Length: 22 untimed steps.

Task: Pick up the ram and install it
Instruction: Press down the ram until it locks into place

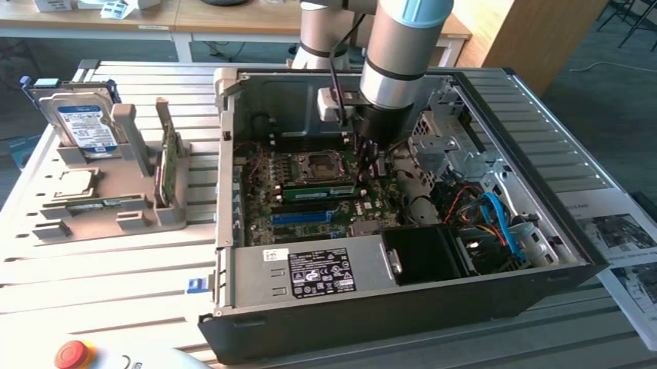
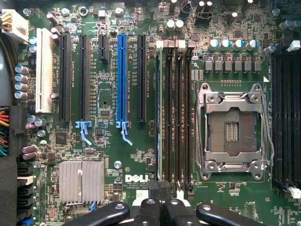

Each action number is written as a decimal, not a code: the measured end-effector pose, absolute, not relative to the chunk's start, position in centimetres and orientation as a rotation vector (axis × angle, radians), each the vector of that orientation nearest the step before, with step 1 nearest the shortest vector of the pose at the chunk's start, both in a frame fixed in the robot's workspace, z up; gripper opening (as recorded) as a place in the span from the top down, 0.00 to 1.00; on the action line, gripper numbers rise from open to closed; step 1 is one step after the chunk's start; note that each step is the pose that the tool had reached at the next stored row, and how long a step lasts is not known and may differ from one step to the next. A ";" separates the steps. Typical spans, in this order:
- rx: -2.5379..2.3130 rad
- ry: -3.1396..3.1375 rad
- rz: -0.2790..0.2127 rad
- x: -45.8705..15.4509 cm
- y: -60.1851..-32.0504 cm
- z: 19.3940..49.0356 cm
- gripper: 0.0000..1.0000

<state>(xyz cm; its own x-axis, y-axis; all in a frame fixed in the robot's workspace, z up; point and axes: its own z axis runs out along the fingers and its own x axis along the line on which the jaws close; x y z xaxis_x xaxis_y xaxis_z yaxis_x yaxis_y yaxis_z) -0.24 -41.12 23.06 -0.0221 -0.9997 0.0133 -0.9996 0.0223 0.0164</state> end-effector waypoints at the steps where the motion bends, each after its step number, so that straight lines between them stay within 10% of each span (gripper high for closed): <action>1: 2.182 -2.231 -0.004 -0.2 -41.1 23.0 0.89; 22: 2.183 -2.232 0.001 -0.2 -40.9 22.6 0.89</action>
